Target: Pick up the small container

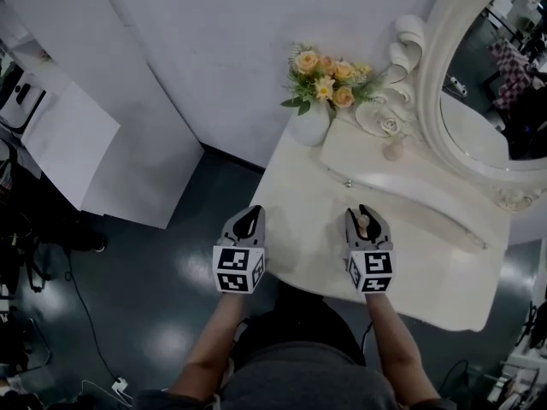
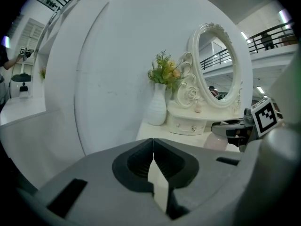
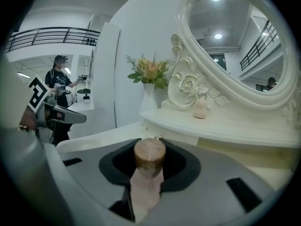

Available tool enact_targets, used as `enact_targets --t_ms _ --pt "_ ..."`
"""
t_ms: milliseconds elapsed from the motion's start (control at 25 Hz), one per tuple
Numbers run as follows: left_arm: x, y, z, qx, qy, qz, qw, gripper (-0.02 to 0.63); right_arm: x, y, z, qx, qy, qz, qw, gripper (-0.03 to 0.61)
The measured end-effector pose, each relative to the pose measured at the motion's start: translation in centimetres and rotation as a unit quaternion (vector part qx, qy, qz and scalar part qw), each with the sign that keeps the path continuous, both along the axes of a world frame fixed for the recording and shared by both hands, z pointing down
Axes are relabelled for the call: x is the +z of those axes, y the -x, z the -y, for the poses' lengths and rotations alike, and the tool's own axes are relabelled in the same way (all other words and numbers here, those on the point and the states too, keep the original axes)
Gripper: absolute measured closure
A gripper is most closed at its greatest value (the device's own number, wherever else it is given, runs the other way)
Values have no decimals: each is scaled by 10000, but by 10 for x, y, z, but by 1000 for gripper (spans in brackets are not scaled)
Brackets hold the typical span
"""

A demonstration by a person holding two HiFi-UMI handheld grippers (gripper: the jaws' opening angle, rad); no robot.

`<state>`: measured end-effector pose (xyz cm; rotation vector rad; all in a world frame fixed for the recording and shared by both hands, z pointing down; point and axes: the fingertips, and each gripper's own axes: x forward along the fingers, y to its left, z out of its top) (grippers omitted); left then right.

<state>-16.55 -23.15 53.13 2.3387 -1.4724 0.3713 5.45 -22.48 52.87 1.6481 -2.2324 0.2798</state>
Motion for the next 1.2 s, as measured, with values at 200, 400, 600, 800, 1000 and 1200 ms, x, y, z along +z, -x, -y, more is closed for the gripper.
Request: enact_targets --t_ms 200,400,600,800,1000,1200 --pt "-10 -5 1 108 -94 15 9999 606 -20 9 -4 26 -211 178 9996 460" --pt "-15 -15 0 210 -168 8 9996 606 -54 13 -3 -10 -529 335 9980 460" --pt "-23 -26 -1 307 -274 3 9992 606 -88 8 -8 -9 -875 441 9952 460" --pt "-33 -36 -2 368 -392 21 9986 606 -115 -2 -16 33 -1154 503 9920 460" --pt "-40 -46 -5 397 -462 45 9981 607 -135 -15 -27 81 -1345 620 9889 460" --pt "-45 -59 -7 483 -544 67 9973 606 -151 -31 -35 174 -1522 679 9859 460"
